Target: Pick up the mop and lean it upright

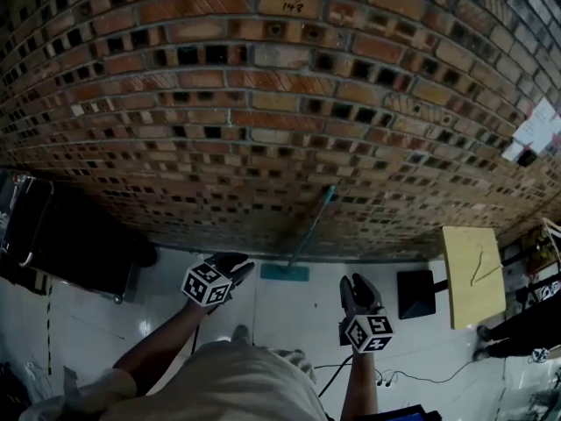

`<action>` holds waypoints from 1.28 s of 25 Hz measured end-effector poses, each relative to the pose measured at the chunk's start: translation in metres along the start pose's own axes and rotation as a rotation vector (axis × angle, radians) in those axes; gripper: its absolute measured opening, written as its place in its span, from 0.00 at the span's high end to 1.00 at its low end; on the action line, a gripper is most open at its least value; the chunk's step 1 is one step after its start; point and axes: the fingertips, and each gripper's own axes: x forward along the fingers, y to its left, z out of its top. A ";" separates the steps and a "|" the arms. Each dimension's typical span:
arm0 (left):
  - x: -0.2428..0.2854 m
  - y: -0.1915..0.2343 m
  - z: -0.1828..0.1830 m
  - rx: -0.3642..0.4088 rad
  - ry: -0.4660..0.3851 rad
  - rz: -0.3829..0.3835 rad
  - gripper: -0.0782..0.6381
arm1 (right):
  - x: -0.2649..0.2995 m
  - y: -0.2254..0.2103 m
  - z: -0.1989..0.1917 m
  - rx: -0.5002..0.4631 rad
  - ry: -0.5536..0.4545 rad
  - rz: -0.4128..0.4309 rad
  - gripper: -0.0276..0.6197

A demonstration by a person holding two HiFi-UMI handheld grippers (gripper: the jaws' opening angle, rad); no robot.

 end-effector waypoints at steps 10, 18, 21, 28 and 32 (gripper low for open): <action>0.040 -0.088 0.000 -0.001 0.019 -0.014 0.72 | -0.069 -0.064 0.007 0.008 -0.023 -0.008 0.78; 0.063 -0.147 -0.006 0.034 0.064 -0.013 0.72 | -0.098 -0.088 -0.004 0.020 -0.040 0.039 0.78; 0.067 -0.163 -0.004 0.050 0.070 -0.005 0.72 | -0.108 -0.097 -0.008 0.021 -0.042 0.049 0.78; 0.081 -0.200 -0.010 0.061 0.075 0.006 0.72 | -0.140 -0.123 -0.016 -0.064 -0.032 0.003 0.96; 0.090 -0.217 -0.012 0.062 0.070 0.015 0.72 | -0.154 -0.143 -0.021 -0.068 -0.034 -0.016 0.96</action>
